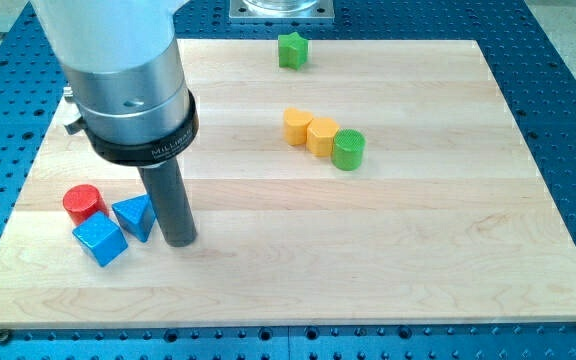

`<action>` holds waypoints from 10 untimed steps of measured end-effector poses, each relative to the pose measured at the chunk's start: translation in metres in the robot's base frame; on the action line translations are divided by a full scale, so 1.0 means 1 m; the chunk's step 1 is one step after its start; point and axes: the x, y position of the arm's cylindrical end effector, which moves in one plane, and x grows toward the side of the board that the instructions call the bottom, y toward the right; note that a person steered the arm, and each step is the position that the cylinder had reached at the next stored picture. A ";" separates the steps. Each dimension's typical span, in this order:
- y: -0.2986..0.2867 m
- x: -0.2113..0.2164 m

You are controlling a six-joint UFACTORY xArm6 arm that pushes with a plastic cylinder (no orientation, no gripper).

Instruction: Push the triangle parallel to the red circle

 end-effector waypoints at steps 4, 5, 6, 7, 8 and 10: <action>-0.094 -0.020; -0.095 -0.072; -0.093 -0.051; -0.084 -0.028; -0.096 -0.071; -0.038 -0.050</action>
